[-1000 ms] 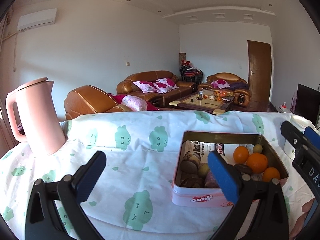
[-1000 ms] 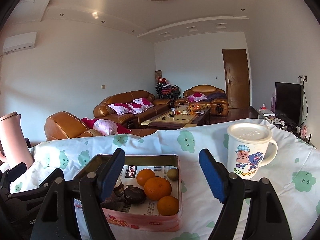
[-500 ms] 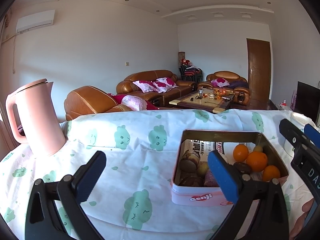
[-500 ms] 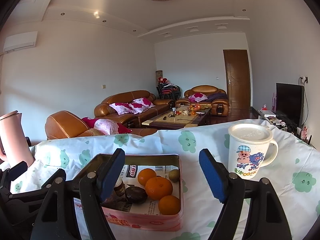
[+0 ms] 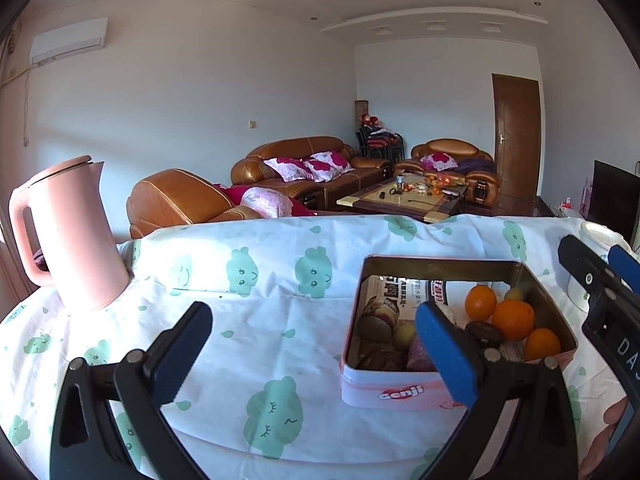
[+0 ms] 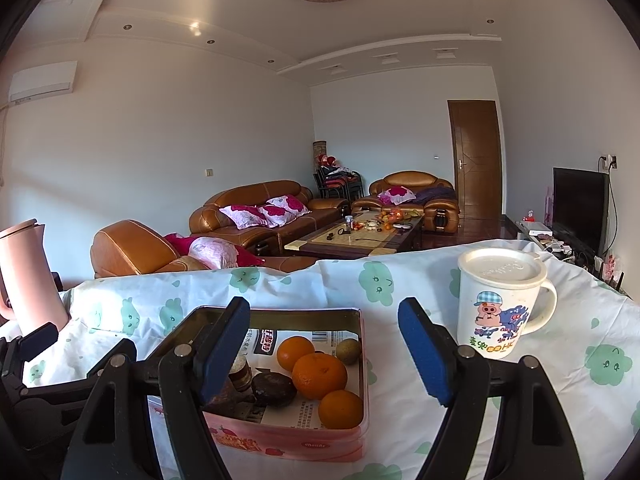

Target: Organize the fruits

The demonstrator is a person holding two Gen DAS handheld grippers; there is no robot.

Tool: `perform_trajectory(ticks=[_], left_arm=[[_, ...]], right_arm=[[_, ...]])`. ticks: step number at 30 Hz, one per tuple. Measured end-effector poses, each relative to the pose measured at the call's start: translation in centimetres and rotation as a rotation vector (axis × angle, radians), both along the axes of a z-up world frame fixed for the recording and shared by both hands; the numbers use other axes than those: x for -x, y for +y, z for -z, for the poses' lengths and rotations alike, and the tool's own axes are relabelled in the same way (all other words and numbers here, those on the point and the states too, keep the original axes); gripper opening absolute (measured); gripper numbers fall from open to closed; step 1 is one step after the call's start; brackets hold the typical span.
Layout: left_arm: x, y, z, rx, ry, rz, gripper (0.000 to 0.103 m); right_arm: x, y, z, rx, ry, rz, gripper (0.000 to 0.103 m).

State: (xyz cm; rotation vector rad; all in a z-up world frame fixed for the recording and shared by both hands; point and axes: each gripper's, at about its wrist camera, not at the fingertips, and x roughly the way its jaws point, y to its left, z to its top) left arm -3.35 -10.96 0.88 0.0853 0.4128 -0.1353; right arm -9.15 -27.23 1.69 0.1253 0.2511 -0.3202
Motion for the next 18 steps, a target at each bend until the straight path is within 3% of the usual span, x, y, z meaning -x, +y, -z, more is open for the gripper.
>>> perform_trajectory(ticks=[18], left_arm=[[-0.14, 0.00, -0.09, -0.011, 0.000, 0.002, 0.103]], right_arm=[[0.13, 0.08, 0.00, 0.001, 0.003, -0.003, 0.078]])
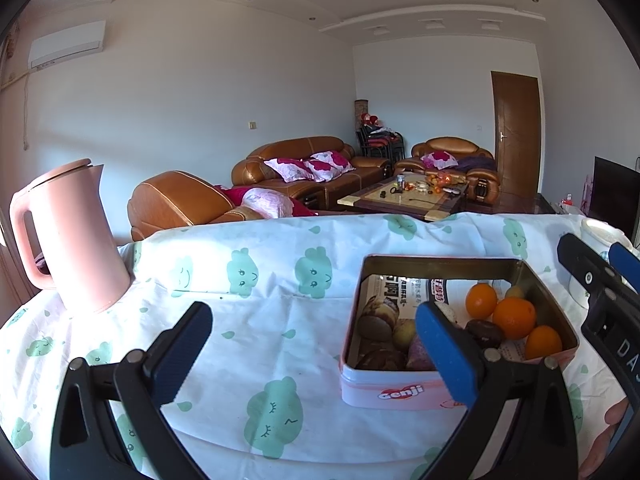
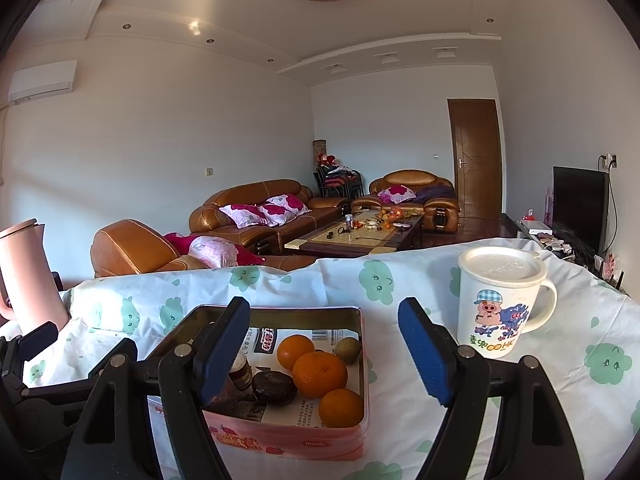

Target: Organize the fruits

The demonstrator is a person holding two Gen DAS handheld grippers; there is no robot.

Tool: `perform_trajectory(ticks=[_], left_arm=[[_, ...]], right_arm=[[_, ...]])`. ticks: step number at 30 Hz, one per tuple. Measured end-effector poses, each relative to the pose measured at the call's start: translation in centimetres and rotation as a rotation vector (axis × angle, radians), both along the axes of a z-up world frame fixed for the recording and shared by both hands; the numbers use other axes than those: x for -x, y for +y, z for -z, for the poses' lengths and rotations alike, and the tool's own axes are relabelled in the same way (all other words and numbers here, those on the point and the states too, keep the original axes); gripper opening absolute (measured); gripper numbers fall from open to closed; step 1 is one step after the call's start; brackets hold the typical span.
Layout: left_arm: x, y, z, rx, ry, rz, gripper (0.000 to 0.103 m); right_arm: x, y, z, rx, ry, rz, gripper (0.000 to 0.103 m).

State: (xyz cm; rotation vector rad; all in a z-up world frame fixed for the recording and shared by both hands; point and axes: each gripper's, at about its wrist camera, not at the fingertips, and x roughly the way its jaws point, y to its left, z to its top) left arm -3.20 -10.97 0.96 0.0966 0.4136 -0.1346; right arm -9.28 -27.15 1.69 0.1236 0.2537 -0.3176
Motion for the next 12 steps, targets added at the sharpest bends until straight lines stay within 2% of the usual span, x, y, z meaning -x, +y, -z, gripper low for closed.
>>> perform_trajectory(ticks=[12], left_arm=[[-0.58, 0.59, 0.11, 0.028, 0.031, 0.004, 0.103]], right_arm=[[0.08, -0.02, 0.09, -0.001, 0.003, 0.000, 0.078]])
